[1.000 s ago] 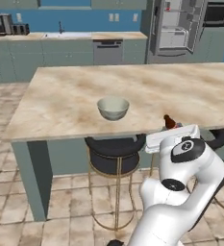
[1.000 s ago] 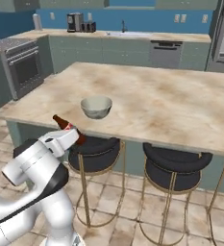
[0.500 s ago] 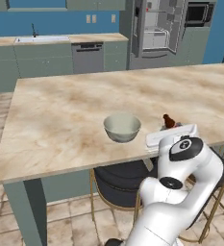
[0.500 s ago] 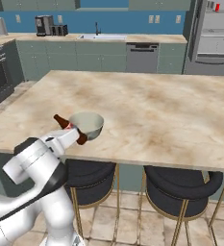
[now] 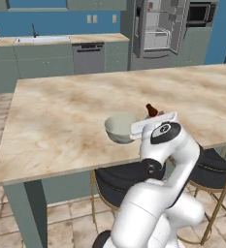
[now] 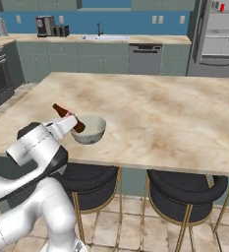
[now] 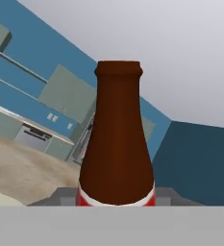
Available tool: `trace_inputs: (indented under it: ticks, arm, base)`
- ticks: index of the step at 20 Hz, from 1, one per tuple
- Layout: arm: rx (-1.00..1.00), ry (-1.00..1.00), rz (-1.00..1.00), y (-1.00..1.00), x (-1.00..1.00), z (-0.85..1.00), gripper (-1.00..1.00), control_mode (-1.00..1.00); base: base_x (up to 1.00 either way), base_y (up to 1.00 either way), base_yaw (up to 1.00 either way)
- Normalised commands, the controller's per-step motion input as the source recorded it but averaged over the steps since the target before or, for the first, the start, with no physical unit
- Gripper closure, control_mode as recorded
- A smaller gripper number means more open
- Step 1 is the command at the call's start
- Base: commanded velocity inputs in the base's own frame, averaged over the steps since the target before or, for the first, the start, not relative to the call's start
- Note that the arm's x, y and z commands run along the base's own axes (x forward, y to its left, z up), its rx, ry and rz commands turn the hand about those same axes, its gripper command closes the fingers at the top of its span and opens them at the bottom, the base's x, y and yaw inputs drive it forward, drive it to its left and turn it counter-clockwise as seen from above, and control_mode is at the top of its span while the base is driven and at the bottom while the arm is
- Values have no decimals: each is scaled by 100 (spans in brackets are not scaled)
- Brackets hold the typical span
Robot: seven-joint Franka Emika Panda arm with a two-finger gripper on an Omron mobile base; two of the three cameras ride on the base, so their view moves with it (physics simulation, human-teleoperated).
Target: Open the fridge, grab two sodas, and place both sodas inside the bowl with ice on the dining counter.
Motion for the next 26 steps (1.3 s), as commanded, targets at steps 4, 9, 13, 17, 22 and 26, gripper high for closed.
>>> trace_inputs:
  ticks: [4,9,13,17,22,26]
  arm:
    - [-16,16,11,83,15,76,100,-100]
    - [-9,9,11,69,0,86,100,-100]
    - [0,2,11,40,-2,44,100,-100]
    - [14,0,14,29,-8,14,100,-100]
    - [33,0,12,50,-24,0,100,-100]
    - [52,-1,13,31,-37,0,100,-100]
  base:
    - [0,0,0]
    - [0,0,0]
    - [0,0,0]
    - [0,0,0]
    - [0,0,0]
    - [0,0,0]
